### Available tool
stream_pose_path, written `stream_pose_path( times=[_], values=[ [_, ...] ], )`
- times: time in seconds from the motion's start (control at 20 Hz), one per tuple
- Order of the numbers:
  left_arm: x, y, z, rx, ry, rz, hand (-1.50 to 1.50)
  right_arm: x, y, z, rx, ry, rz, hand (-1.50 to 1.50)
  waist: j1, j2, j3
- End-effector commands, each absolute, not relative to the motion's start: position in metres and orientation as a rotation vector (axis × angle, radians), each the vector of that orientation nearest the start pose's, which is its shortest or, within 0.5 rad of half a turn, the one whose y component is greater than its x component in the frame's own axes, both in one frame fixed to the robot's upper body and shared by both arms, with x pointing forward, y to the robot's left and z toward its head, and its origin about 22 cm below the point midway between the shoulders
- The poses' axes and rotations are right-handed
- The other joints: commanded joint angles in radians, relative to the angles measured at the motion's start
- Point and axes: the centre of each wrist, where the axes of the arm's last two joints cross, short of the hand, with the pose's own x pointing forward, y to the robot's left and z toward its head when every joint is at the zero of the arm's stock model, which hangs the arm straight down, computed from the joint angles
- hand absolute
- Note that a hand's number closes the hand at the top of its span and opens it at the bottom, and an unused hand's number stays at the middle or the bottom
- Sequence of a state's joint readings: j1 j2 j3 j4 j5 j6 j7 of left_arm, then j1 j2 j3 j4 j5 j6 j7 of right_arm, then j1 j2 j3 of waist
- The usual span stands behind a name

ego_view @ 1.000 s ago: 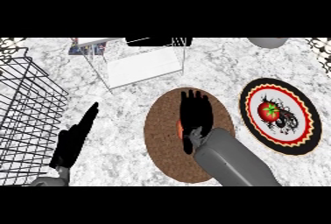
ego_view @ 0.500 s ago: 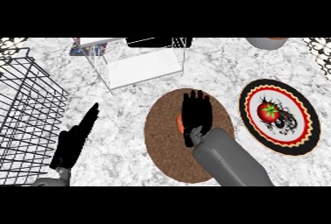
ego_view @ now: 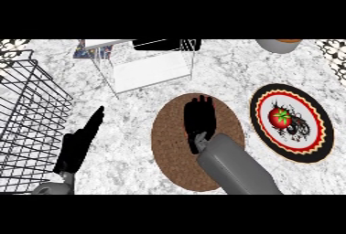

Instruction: Pick the squash from the placemat and place it in the tiered shelf

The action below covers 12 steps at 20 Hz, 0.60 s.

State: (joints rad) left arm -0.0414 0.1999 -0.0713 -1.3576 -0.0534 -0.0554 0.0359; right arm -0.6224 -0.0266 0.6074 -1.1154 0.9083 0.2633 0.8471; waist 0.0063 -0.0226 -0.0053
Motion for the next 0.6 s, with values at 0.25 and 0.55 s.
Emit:
stream_pose_path(
  times=[0.25, 0.55],
  values=[
    [0.232, 0.263, -0.034, 0.109, -1.326, -0.28, 0.0, 0.298, -0.049, 0.063, -1.021, -0.923, 1.303, 1.5, -0.006, 0.02, 0.005],
    [0.235, 0.271, -0.028, 0.11, -1.321, -0.277, 0.0, 0.294, -0.073, 0.084, -0.881, -1.02, 1.161, 1.5, -0.007, 0.02, 0.006]
  ],
)
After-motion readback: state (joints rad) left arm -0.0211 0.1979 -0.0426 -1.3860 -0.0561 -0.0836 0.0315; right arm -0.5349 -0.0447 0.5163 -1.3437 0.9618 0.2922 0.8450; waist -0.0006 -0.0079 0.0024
